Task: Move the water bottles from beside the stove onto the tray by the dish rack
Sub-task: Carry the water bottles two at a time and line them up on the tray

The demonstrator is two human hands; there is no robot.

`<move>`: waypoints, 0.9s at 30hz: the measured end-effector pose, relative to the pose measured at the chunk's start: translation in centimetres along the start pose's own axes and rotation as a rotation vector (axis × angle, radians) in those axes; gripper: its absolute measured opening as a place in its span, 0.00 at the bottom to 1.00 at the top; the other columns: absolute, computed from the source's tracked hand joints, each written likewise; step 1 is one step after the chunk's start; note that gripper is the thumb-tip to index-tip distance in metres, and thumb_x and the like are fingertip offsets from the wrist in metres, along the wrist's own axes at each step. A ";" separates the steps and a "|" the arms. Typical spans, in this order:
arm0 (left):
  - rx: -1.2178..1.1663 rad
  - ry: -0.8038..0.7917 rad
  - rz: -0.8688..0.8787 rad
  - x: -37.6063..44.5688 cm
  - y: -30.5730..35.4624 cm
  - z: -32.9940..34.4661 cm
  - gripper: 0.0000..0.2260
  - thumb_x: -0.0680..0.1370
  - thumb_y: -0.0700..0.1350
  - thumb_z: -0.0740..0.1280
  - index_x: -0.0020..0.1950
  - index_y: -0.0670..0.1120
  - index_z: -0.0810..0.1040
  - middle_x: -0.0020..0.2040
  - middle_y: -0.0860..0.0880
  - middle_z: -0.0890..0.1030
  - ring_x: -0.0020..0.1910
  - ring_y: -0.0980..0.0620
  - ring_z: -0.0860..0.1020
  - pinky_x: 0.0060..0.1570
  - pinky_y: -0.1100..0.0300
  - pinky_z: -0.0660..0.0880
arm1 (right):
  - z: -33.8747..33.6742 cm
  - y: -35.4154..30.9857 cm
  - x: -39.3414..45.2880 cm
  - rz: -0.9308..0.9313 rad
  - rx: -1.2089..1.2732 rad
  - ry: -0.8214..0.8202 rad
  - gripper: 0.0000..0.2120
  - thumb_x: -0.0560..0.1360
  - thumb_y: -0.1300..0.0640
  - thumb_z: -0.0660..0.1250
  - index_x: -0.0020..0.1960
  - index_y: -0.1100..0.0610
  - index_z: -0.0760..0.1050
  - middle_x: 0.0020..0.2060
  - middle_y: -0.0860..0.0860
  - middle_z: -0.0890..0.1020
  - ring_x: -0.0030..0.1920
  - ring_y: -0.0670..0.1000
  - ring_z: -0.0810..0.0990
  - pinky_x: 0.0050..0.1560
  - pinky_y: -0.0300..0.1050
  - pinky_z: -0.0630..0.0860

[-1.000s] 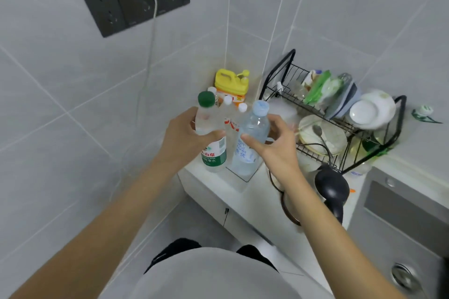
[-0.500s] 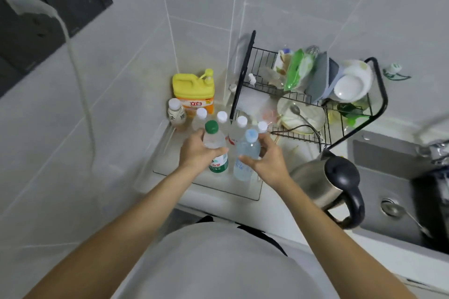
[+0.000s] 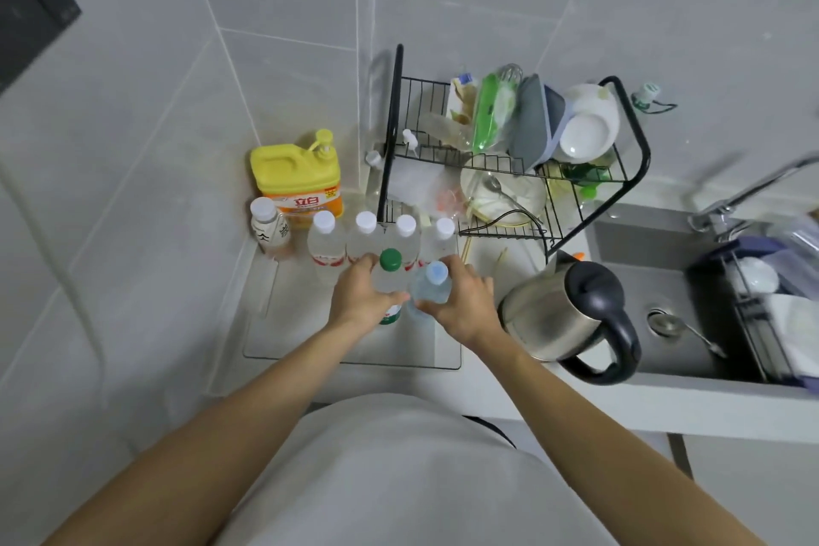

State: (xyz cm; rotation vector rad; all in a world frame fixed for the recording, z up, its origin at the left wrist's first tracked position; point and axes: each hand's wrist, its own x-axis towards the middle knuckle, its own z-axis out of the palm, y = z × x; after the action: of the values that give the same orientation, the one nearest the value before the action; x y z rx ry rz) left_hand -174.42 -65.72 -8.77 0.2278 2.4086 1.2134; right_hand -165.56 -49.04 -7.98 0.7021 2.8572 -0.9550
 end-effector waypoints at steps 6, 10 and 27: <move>0.007 -0.007 0.053 0.3 -0.3 1.0 0.26 0.67 0.47 0.84 0.58 0.48 0.75 0.58 0.48 0.80 0.58 0.45 0.79 0.56 0.54 0.75 | -0.5 -0.1 -0.1 -0.089 -0.103 0.043 0.30 0.68 0.44 0.81 0.64 0.50 0.72 0.58 0.46 0.79 0.60 0.53 0.74 0.51 0.49 0.64; 0.108 -0.053 0.075 0.3 0.6 0.2 0.29 0.69 0.51 0.82 0.65 0.46 0.75 0.64 0.46 0.77 0.63 0.45 0.77 0.62 0.49 0.76 | -1.3 0.2 0.0 -0.158 -0.061 0.055 0.31 0.69 0.45 0.81 0.66 0.52 0.73 0.60 0.47 0.76 0.60 0.54 0.76 0.53 0.51 0.73; 0.582 -0.092 0.579 0.2 4.8 -3.5 0.13 0.74 0.42 0.79 0.54 0.48 0.78 0.56 0.52 0.79 0.53 0.43 0.80 0.42 0.52 0.74 | -4.4 -0.3 0.9 -0.262 -0.160 0.022 0.15 0.77 0.46 0.74 0.56 0.53 0.76 0.50 0.51 0.81 0.48 0.59 0.81 0.46 0.52 0.76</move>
State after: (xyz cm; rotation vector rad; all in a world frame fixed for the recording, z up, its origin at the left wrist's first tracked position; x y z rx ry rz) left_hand -176.40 -65.27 -3.17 1.1904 2.6370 0.6306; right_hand -166.07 -46.31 -4.40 0.3325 3.0541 -0.7329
